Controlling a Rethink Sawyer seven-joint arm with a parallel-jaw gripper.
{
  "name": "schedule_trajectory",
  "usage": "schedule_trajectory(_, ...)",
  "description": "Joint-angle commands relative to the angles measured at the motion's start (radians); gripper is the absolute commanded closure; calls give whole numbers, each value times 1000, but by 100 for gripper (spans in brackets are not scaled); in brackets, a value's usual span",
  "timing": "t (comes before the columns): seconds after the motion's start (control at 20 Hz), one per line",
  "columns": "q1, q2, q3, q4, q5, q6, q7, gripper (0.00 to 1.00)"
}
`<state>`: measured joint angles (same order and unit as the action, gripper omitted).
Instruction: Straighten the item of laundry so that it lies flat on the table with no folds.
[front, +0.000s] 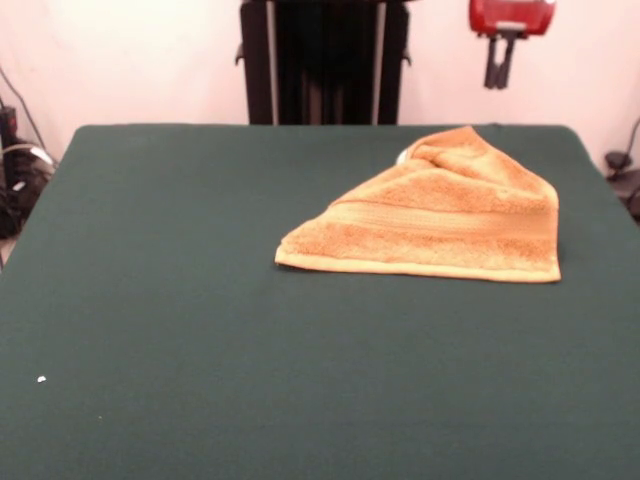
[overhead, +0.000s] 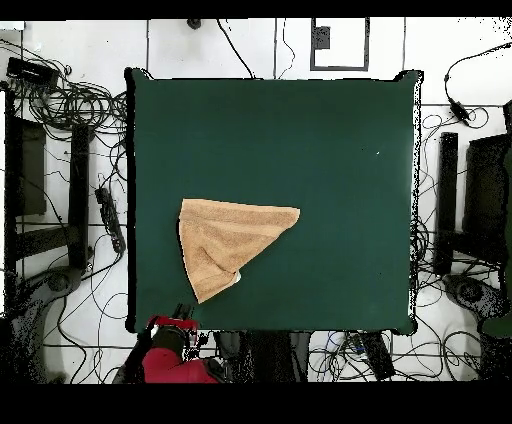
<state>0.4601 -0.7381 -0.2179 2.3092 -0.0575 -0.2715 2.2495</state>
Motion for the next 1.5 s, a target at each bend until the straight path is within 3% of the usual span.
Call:
schedule_trajectory(0.05,62,-14,84,-10,138,81,216,100)
schedule_trajectory(0.45,27,50,82,-31,105,6,173,100)
schedule_trajectory(0.7,-57,28,90,-35,32,33,117,100)
schedule_trajectory(1.05,-113,14,92,-48,-51,74,41,100)
schedule_trajectory(1.5,-179,80,69,-124,-179,35,8,100)
